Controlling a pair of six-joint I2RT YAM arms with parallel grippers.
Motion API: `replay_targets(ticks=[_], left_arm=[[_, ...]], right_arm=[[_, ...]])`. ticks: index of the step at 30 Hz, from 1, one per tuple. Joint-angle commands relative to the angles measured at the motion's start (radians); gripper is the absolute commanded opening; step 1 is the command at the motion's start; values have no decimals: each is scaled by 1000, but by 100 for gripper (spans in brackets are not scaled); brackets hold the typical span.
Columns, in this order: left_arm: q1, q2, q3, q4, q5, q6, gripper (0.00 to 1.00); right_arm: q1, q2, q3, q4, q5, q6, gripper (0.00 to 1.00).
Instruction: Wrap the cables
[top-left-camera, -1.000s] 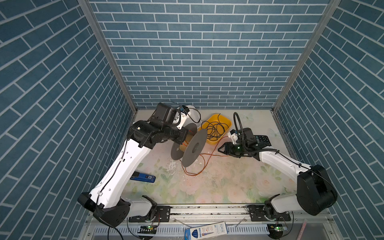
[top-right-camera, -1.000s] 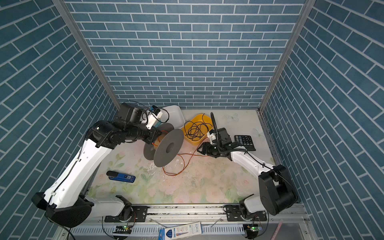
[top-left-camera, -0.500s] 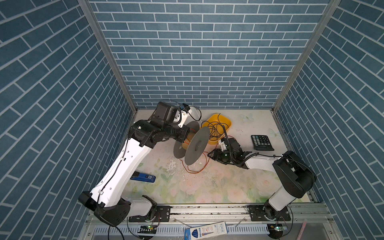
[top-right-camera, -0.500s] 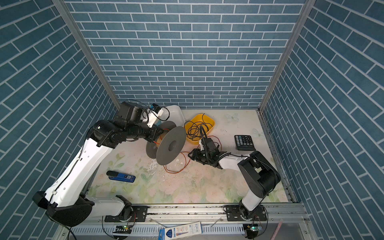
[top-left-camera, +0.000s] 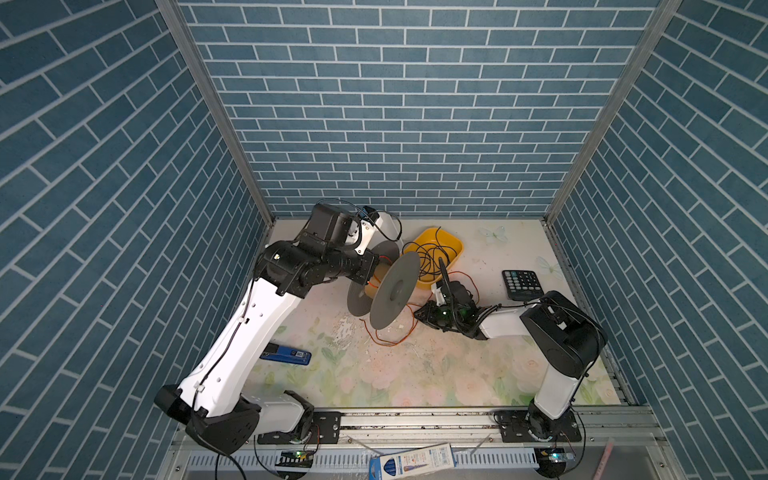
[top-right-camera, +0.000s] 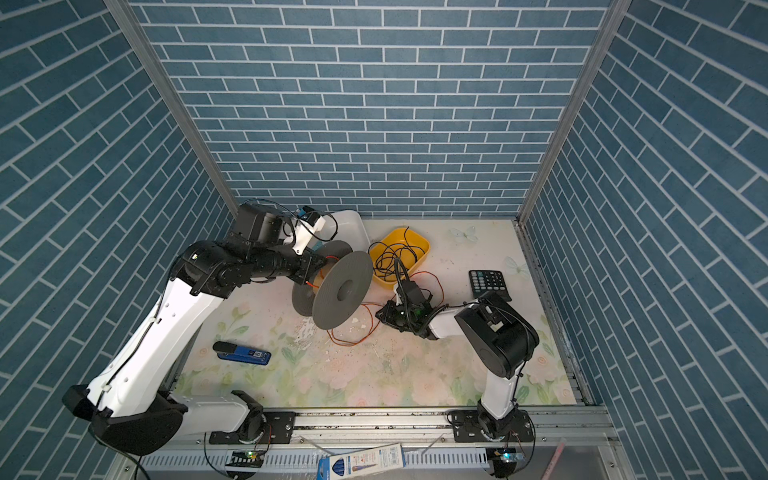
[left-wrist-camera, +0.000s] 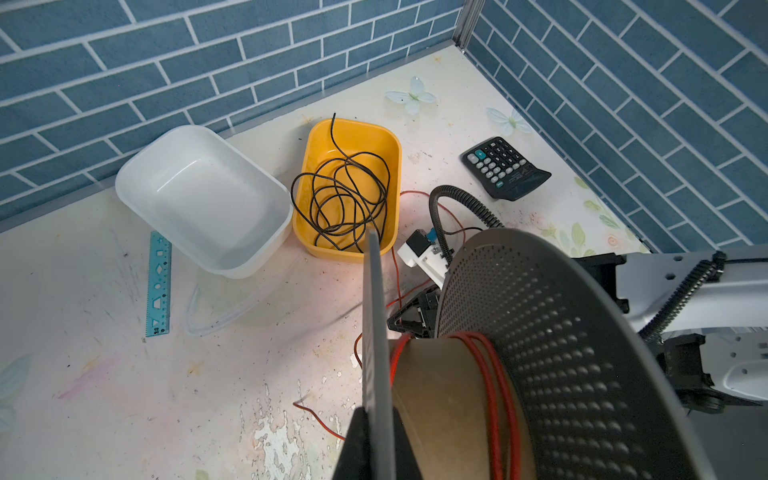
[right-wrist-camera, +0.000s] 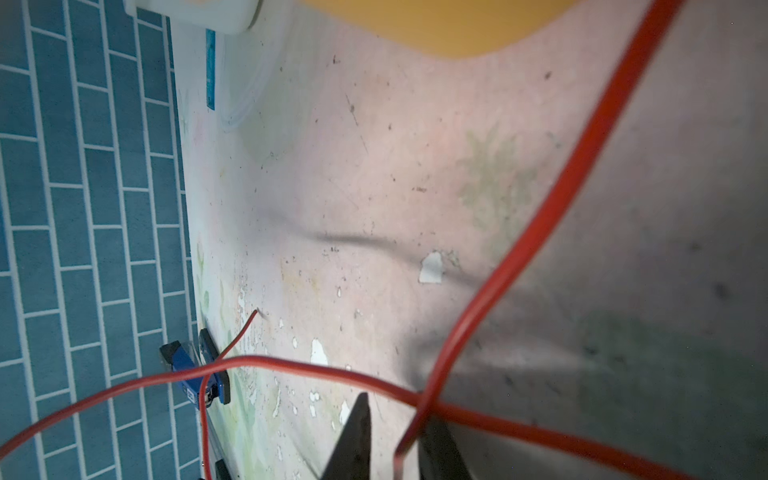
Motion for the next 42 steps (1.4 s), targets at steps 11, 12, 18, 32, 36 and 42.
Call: replay_targets(ticks=[11,12,18,32,36,42], left_arm=[[0,-73,67,-42,-141,44,0],[0,-78,63,-38,-143,43,0],[0,-106,52,-48,-166,49,0],[1,-127,14,-34,-180,31,0],[3,-135,7,-31,-180,27,0],[10,-152,5,-33,-186,27,0]], right_arm=[[-248,-409,164,-591,-90,-326,0],[-290,-428,195,-647,-111,-356,0],[-551,-429,413,-924,-197,-534,0],[-983,-203,551,-565,-513,-143,0],[-1008,-166,609,-683,-397,-223,0],[-1069,-89,675,-764,-296,-280,0]])
